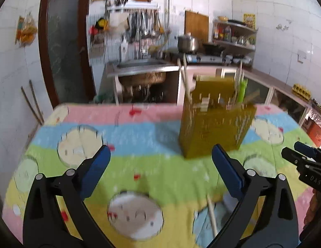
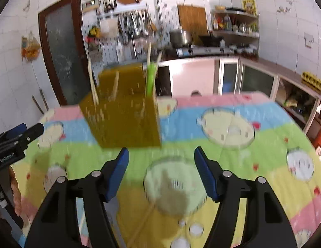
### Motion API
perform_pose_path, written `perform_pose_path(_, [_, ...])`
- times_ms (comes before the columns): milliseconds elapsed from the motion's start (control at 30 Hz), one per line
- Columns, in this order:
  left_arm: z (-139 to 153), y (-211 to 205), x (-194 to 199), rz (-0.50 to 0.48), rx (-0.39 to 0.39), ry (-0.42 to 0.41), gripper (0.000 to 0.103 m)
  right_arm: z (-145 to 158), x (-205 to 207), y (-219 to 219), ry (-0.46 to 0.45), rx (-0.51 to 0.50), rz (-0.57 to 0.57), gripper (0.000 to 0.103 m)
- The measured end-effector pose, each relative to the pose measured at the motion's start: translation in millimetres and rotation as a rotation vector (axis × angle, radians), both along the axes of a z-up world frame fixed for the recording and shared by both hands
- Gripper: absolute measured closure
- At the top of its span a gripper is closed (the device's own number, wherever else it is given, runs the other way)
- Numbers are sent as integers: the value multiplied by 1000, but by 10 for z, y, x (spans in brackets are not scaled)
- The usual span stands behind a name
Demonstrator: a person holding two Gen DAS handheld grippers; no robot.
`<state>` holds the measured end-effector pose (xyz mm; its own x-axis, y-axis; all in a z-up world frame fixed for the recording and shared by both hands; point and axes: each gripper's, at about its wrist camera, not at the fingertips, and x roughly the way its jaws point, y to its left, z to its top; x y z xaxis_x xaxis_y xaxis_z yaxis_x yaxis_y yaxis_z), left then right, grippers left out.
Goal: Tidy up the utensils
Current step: 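Lower the fork and chopstick into the caddy and open both grippers, then close the right gripper on a chopstick while the left gripper grasps another chopstick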
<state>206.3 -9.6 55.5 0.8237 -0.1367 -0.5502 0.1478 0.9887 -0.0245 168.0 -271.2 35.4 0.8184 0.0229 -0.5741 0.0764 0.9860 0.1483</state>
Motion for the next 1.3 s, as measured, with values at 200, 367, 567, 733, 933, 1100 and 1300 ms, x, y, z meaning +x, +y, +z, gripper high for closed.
perform_pose_path(200, [-412, -26, -147, 9, 4, 99, 8, -362, -161, 119, 97, -5, 5, 38])
perform_pose_path(367, [-655, -167, -218, -16, 41, 162, 8, -587, -215, 178, 157, -2, -14, 38])
perform_pose_path(567, [-821, -303, -241, -32, 68, 204, 7, -742, -138, 223, 227, -8, -48, 39])
perform_pose_path(733, [-909, -330, -207, -28, 64, 232, 7, -819, -50, 236, 272, -10, -66, 50])
perform_pose_path(933, [-1011, -377, -118, -26, 42, 288, 8, -823, 37, 348, 304, -25, -70, 67])
perform_pose_path(1100, [-1078, -390, -68, -26, 9, 329, 8, -809, 70, 394, 294, -32, -47, 90])
perform_pose_path(1300, [-1106, -443, -58, -34, 20, 337, 8, -791, 43, 359, 283, -37, -13, 91])
